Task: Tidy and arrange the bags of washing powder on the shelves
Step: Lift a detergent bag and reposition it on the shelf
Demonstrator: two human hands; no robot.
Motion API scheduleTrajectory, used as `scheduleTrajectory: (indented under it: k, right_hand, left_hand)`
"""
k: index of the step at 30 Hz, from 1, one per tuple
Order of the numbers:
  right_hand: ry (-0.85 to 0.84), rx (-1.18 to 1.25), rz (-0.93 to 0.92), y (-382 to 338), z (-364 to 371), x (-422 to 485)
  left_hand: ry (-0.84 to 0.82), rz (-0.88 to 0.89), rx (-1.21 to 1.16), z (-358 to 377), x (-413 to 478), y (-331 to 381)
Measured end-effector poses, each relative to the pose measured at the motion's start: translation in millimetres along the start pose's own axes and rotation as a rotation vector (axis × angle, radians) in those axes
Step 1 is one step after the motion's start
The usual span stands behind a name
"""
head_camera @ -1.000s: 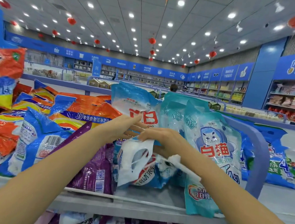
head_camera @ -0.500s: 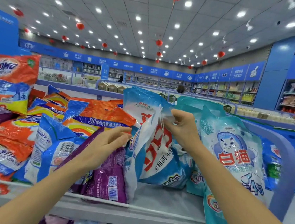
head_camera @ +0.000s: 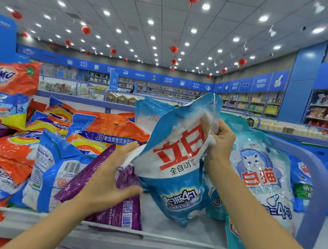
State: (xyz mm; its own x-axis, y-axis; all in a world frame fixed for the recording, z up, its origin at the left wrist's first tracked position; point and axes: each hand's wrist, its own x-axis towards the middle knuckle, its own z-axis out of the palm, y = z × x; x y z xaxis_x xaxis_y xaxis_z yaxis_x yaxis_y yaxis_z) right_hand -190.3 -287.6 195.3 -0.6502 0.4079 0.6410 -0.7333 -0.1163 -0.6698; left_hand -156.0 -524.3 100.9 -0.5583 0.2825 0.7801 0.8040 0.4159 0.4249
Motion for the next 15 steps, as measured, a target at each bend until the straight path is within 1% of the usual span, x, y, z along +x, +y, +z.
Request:
scheduleTrajectory:
  k: [3, 5, 7, 10, 13, 15]
  right_hand:
    - [0.052, 0.026, 0.06, -0.4, 0.2, -10.1]
    - [0.064, -0.025, 0.095, -2.8, -1.4, -13.7]
    - [0.033, -0.156, 0.124, -9.2, -6.2, -10.8]
    - [-0.05, -0.317, 0.113, -19.9, -17.7, -5.1]
    - [-0.15, -0.314, 0.114, -22.1, -28.3, -11.1]
    - [-0.187, -0.268, 0.145, -20.1, -35.9, -15.2]
  left_hand:
    - [0.355, -0.032, -0.074, 1.0, 12.5, 9.7]
    - [0.537, -0.146, -0.145, 0.2, 25.9, 13.3]
    - [0.605, -0.238, -0.247, -3.4, 42.5, 16.7]
    - [0.645, -0.286, -0.377, -3.0, 66.8, 19.0]
    - [0.759, -0.372, -0.57, 3.0, 87.3, 20.6]
    - [0.793, -0.409, -0.608, 7.8, 98.9, 21.2]
